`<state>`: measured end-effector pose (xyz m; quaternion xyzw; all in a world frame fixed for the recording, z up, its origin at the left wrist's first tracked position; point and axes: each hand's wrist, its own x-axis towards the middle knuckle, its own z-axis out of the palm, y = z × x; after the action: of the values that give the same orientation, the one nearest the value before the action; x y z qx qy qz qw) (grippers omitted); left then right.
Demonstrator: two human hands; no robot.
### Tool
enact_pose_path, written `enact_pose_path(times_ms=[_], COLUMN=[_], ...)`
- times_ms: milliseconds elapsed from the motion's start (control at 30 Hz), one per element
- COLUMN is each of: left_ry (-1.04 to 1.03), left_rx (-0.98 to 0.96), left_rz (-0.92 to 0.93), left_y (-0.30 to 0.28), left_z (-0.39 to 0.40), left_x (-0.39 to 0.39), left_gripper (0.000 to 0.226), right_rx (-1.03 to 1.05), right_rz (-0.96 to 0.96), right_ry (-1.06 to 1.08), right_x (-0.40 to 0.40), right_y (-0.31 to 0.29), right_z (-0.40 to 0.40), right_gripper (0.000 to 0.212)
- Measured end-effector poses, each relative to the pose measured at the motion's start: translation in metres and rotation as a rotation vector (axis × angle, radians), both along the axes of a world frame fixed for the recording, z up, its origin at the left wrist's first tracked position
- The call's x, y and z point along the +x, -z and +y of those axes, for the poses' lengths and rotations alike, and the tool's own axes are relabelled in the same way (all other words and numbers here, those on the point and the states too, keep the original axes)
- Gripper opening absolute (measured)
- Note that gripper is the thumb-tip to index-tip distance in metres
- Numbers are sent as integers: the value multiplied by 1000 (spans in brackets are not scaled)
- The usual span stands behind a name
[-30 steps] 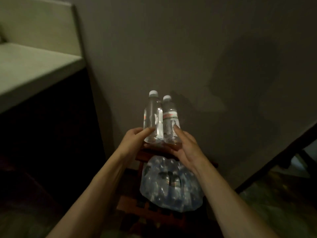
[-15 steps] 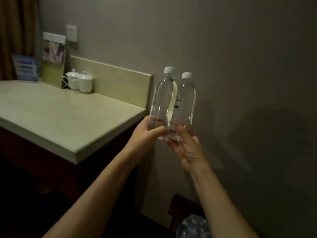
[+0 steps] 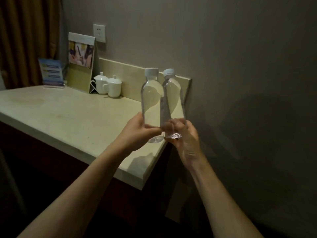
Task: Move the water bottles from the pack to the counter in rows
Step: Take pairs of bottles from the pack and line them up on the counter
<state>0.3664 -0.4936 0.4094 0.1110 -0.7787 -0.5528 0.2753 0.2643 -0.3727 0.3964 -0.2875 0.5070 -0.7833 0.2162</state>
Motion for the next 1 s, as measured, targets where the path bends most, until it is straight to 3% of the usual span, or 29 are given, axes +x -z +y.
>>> enact_pose_path(times_ms=[100,200,400,533,733,867,1000], left_ry=[-15,-13,9,-36,-53,-25,31], left_rx=[-42,-24,15,-52,26,41,36], left_rz=[-23,-37,-104,-81,-73,-100,-153], left_y=[-8,-16,-20,-19,-4,6,11], left_z=[-31,-63,-117,-145,-179,-216,-264], left_x=[-5,-17,-43,-58,-80,-92,-105], left_gripper=[57,92,100,71,53,48,41], right_rx=[103,172,172,232,369,381,415], right_rz=[115,218,351,343,343,283,166], right_ry=[-40,-37,-113,-80,21,57,-4], right_x=[-6,-18,-61,-81,-102,-119,-120], right_y=[1,1,-7,-1,2,9,13], right_z=[-26,-49,-91,-128,-167,-200,-237], right_gripper=[30,45,34,46,69,73,63])
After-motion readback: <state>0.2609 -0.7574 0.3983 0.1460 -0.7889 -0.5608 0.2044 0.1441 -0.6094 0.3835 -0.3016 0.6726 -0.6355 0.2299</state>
